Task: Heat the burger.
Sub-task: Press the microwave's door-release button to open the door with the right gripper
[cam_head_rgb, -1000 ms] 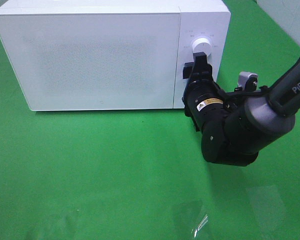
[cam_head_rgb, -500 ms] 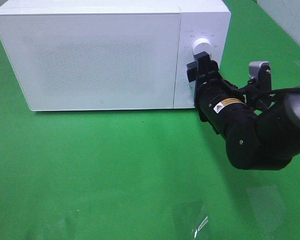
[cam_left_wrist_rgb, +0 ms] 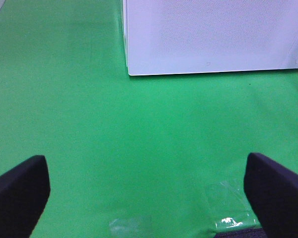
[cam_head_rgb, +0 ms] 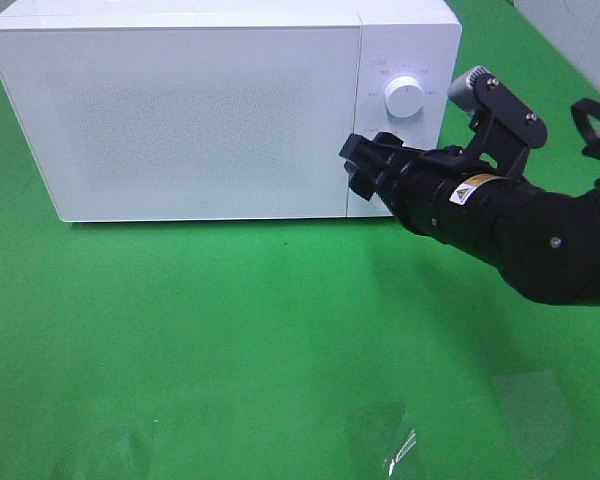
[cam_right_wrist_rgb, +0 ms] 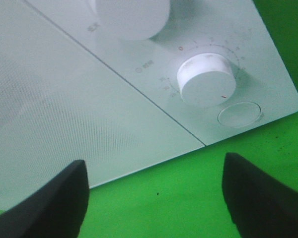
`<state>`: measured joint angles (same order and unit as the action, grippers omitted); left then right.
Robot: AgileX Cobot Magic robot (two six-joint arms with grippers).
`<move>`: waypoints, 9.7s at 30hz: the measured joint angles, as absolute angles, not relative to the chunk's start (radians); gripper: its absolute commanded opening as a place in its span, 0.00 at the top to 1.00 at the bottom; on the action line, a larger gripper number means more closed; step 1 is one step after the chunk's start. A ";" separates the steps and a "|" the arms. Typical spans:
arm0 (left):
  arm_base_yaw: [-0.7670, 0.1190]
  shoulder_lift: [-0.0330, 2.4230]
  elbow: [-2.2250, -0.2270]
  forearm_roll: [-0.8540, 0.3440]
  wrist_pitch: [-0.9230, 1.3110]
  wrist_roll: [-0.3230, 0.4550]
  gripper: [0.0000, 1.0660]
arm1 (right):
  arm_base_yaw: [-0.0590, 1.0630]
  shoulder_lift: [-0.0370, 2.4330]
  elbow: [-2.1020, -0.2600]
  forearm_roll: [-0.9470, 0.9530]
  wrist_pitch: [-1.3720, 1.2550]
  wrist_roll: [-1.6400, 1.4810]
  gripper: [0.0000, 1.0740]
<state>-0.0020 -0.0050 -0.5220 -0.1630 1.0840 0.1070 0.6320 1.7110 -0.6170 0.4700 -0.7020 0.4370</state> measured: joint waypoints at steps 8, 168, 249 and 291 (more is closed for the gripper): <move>-0.002 -0.005 -0.522 -0.163 1.084 0.107 0.08 | 0.528 1.561 -0.616 0.448 -0.389 0.094 0.33; -0.002 -0.005 -0.522 -0.163 1.084 0.107 0.08 | 0.028 1.088 -0.220 0.047 -0.764 0.060 0.33; -0.002 -0.005 -0.522 -0.163 1.084 0.107 0.08 | 0.714 1.836 -0.505 0.627 -1.086 1.295 1.00; -0.002 -0.005 -0.522 -0.163 1.084 0.107 0.08 | 0.550 2.097 -0.793 0.526 -0.923 1.447 1.00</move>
<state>-0.0020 -0.0050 -0.5220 -0.1630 1.0840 0.1070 0.5500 2.0970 -0.7930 0.5260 -0.9230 1.4470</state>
